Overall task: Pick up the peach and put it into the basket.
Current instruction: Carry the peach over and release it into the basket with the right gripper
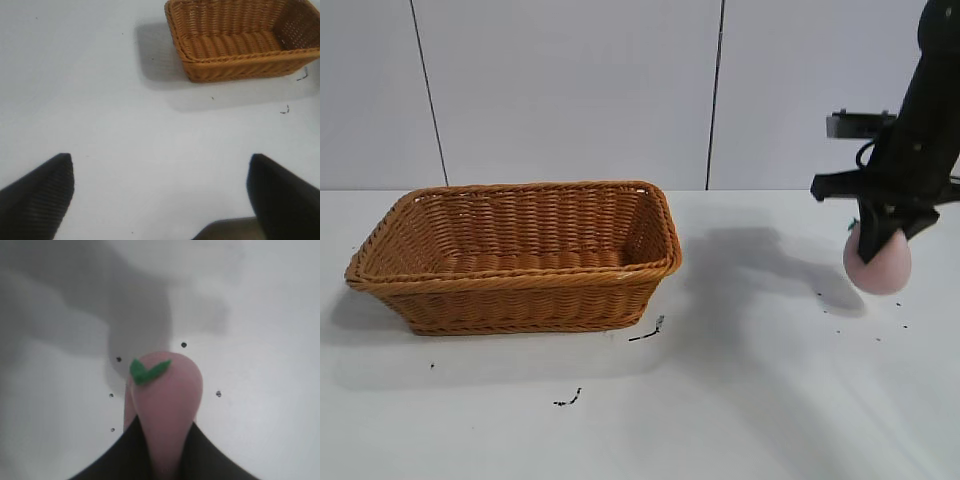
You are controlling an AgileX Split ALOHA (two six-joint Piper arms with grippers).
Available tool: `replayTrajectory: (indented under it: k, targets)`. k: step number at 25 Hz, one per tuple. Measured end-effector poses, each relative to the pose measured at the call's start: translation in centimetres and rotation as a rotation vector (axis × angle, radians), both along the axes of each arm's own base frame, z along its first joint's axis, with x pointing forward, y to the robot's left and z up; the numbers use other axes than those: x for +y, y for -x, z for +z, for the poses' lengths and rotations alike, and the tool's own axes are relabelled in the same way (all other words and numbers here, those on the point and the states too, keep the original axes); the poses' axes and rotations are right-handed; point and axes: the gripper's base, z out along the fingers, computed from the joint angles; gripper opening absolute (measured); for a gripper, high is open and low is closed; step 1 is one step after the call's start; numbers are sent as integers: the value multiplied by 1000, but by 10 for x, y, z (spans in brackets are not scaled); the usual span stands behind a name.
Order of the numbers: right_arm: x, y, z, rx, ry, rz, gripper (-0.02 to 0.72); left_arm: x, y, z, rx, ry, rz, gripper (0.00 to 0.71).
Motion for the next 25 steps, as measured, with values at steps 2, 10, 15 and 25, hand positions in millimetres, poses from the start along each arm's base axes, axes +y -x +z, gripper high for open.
replayTrajectory:
  k: [2, 10, 15, 25]
  targets:
    - [16, -2, 14, -38, -4, 31, 25, 0, 0, 0, 0, 0, 0, 692]
    - [106, -3, 48, -171, -43, 204, 25, 0, 0, 0, 0, 0, 0, 692]
    - [181, 6, 36, -186, -65, 355, 25, 0, 0, 0, 0, 0, 0, 692]
    - [259, 6, -66, -119, -58, 483, 25, 0, 0, 0, 0, 0, 0, 692]
